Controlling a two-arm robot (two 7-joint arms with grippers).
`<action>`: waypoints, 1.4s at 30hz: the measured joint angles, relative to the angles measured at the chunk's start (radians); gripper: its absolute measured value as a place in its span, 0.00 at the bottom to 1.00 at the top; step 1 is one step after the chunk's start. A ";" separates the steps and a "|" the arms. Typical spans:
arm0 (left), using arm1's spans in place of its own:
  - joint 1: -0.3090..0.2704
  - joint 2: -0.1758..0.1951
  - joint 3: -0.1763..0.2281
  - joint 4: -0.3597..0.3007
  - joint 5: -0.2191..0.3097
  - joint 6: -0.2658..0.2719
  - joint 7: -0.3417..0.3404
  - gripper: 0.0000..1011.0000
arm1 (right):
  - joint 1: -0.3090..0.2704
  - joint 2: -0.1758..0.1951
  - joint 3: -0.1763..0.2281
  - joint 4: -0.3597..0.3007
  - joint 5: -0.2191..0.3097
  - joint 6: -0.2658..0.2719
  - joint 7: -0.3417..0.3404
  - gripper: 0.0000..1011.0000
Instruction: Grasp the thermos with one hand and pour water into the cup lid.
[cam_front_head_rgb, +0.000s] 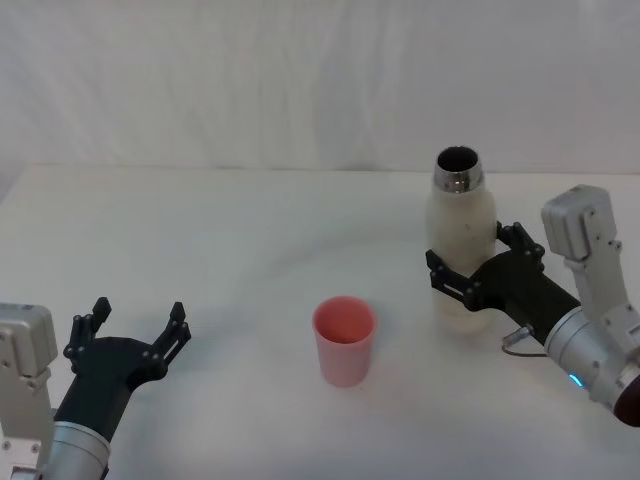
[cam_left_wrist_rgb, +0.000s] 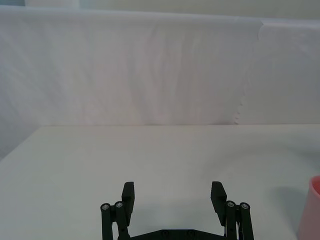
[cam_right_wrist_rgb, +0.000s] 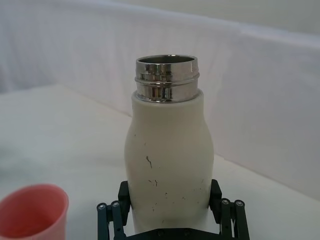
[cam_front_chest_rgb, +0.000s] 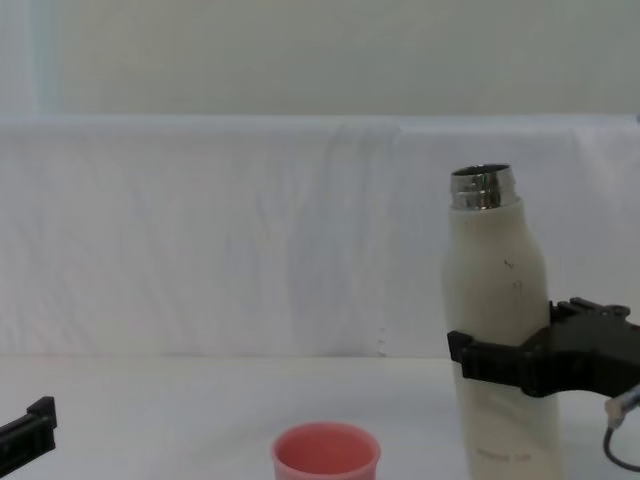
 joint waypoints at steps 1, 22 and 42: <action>0.000 0.000 0.000 0.000 0.000 0.000 0.000 0.99 | 0.000 0.000 0.000 0.000 0.000 0.000 0.000 0.94; 0.000 0.000 0.000 0.000 0.000 0.000 0.000 0.99 | 0.012 0.103 -0.081 -0.085 -0.336 0.089 -0.001 0.94; 0.000 0.000 0.000 0.000 0.000 0.000 0.000 0.99 | 0.058 0.108 -0.158 -0.063 -0.549 0.127 0.038 0.94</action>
